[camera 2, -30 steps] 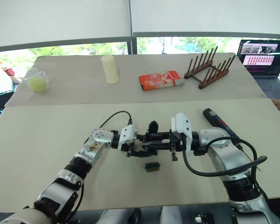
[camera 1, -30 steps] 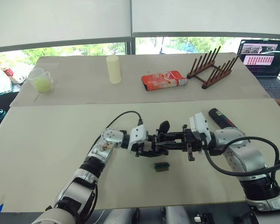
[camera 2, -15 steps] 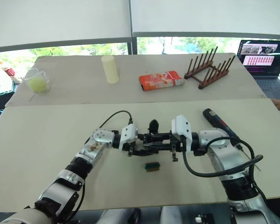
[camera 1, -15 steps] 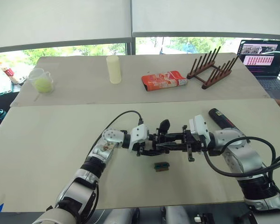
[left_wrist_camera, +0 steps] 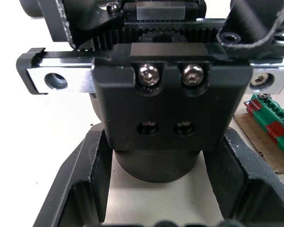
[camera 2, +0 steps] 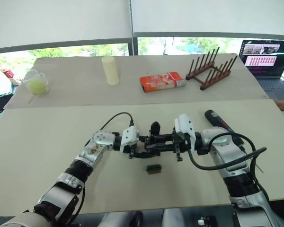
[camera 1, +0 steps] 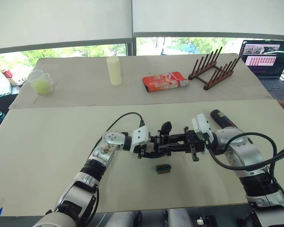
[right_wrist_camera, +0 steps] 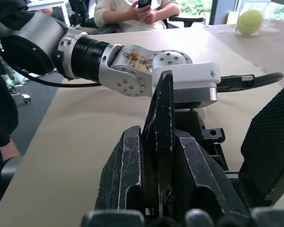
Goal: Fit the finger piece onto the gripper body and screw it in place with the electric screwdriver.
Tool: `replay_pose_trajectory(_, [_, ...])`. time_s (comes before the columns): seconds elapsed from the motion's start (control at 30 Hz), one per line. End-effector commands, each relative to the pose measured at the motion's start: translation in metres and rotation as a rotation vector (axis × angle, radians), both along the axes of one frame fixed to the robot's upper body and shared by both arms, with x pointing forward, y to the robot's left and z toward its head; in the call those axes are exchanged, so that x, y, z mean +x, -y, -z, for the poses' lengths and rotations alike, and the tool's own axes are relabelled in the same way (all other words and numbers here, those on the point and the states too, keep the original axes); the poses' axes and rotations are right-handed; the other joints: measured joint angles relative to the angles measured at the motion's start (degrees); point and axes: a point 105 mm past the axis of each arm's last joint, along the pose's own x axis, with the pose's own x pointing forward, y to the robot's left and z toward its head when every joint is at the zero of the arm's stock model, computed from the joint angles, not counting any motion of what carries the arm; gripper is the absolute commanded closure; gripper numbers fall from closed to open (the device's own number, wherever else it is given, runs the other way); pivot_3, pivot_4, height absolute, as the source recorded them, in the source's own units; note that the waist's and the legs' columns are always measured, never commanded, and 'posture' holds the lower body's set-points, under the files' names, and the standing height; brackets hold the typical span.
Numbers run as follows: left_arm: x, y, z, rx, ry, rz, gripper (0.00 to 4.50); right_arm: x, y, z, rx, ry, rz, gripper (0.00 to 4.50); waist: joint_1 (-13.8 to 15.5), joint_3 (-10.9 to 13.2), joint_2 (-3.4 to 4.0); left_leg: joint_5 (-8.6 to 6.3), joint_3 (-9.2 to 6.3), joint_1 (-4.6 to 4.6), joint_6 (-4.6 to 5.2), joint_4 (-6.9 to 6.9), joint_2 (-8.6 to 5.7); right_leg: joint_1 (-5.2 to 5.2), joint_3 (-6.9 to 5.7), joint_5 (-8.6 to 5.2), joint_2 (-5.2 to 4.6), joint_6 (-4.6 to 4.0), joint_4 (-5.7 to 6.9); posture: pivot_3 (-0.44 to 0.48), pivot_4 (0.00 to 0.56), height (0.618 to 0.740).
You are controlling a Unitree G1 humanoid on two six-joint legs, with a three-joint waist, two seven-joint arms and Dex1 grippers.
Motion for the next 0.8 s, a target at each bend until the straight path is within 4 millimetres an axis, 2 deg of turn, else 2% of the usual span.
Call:
replay_pose_trajectory(0.03, [0.0,-0.004,-0.004,0.003,0.024,-0.004,2.23,-0.002,0.004,0.028,-0.094,-0.073,0.013,4.12,0.0,0.0,-0.01,0.0,0.0,0.01,0.0,0.0,0.0,0.01,0.0,0.0,0.0,0.0,0.0,0.0,0.15,0.74])
replay_pose_trajectory(0.23, [-0.003,-0.006,-0.003,0.0,0.008,-0.012,2.23,-0.001,0.01,0.032,-0.104,-0.088,0.13,4.12,-0.1,-0.1,0.0,0.0,0.0,0.04,-0.01,-0.03,0.02,0.01,0.03,0.0,0.06,0.0,0.01,0.0,0.15,0.74])
replay_pose_trajectory(0.43, [-0.008,-0.007,-0.002,0.002,-0.002,0.006,2.23,-0.014,0.011,0.039,-0.168,-0.174,-0.022,4.12,-0.1,-0.2,0.01,-0.01,0.0,0.06,-0.02,-0.06,0.04,0.01,0.04,0.0,0.09,0.0,-0.04,0.0,0.15,0.74])
replay_pose_trajectory(0.5, [-0.009,-0.007,-0.002,0.0,-0.005,0.007,2.23,-0.01,0.007,0.044,-0.18,-0.203,-0.027,4.12,-0.1,-0.2,-0.01,-0.01,0.0,0.06,-0.02,-0.07,0.06,0.01,0.04,0.0,0.09,0.0,-0.04,0.0,0.15,0.74])
replay_pose_trajectory(0.63, [-0.008,-0.006,-0.005,-0.009,-0.013,-0.008,2.23,-0.004,0.005,0.048,-0.191,-0.175,0.027,4.12,-0.1,-0.4,-0.07,-0.02,-0.02,0.07,-0.04,-0.11,0.09,0.02,0.04,0.0,0.08,0.0,-0.04,0.0,0.15,0.74])
replay_pose_trajectory(0.8, [-0.007,-0.004,-0.006,-0.029,-0.032,-0.031,2.23,-0.005,0.015,0.049,-0.217,-0.154,0.136,4.12,-0.1,-1.0,-0.06,-0.06,-0.03,0.14,-0.1,-0.17,0.14,0.02,0.05,0.0,0.13,0.0,-0.04,0.0,0.15,0.74])
